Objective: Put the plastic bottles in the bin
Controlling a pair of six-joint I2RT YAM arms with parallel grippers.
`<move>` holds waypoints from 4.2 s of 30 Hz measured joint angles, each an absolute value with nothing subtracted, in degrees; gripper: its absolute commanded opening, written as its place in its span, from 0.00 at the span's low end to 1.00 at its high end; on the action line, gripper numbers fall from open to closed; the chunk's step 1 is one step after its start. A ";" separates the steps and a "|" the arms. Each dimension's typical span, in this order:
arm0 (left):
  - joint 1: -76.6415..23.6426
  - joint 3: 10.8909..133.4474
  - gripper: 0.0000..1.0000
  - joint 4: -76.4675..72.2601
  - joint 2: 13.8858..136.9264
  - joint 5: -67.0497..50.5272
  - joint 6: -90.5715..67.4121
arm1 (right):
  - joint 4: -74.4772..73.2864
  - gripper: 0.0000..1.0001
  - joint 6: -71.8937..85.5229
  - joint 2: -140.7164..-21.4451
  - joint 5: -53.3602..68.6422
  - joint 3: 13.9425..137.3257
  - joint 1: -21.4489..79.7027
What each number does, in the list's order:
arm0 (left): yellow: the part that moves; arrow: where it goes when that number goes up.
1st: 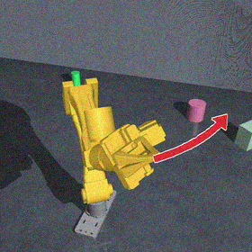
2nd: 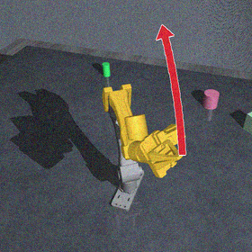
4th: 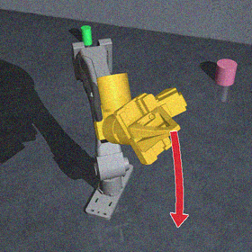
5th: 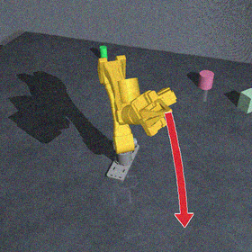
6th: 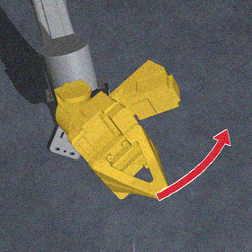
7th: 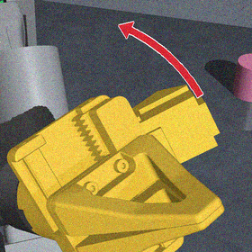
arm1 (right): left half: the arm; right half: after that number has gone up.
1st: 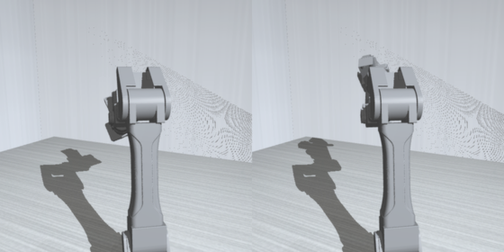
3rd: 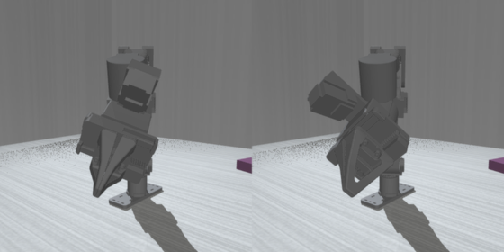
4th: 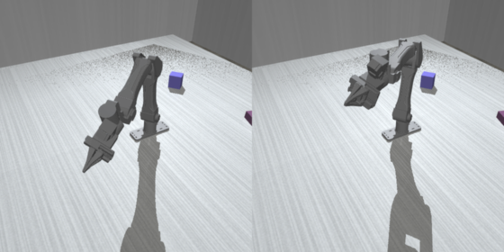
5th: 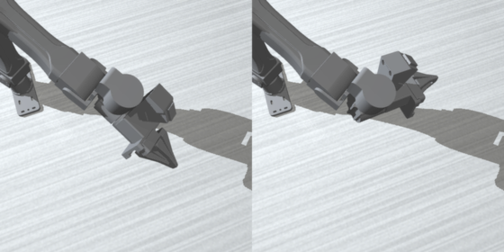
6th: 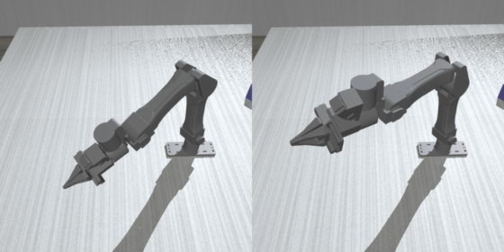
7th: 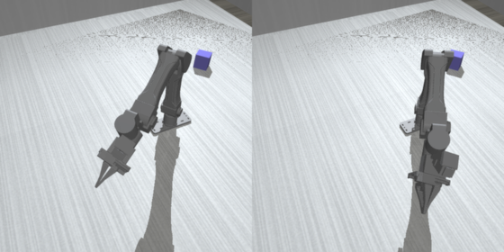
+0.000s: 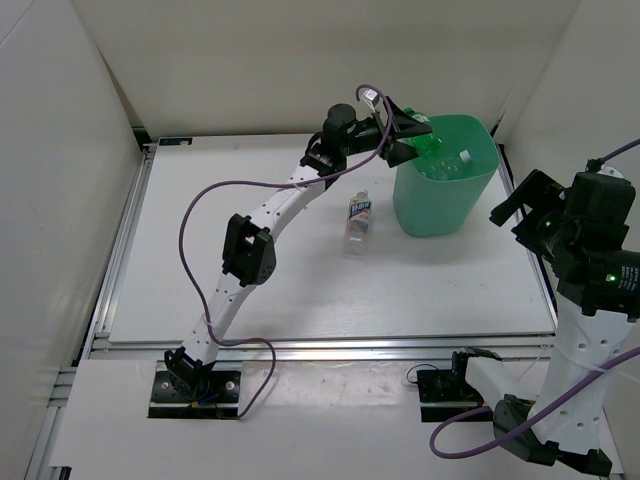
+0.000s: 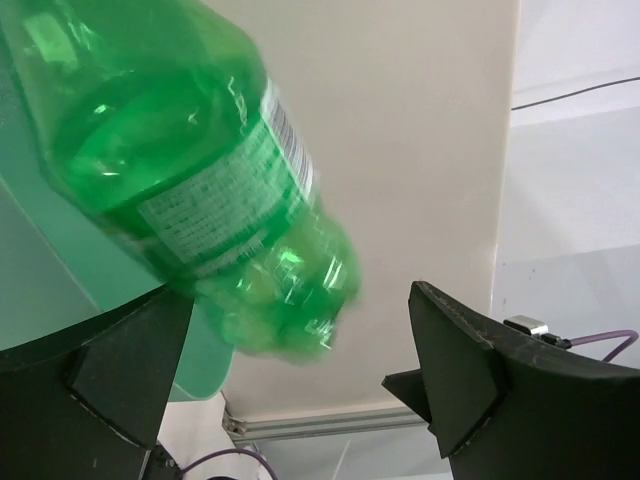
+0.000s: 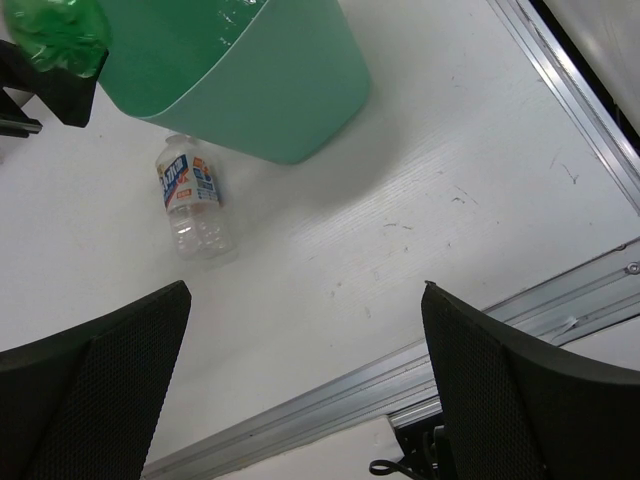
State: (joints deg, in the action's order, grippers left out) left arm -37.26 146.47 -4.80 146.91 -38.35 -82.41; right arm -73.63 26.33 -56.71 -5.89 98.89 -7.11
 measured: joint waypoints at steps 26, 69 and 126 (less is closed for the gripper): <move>-28.49 122.72 1.00 17.61 124.18 -39.20 -46.70 | -69.87 1.00 26.35 -57.19 -3.46 93.93 -7.11; -34.94 125.99 0.90 53.82 142.52 -26.13 -29.98 | -64.97 1.00 25.87 -59.51 3.36 88.71 -7.11; -33.95 106.85 0.46 41.08 103.96 -63.59 -38.63 | -17.50 0.97 49.10 -88.42 59.68 86.56 9.56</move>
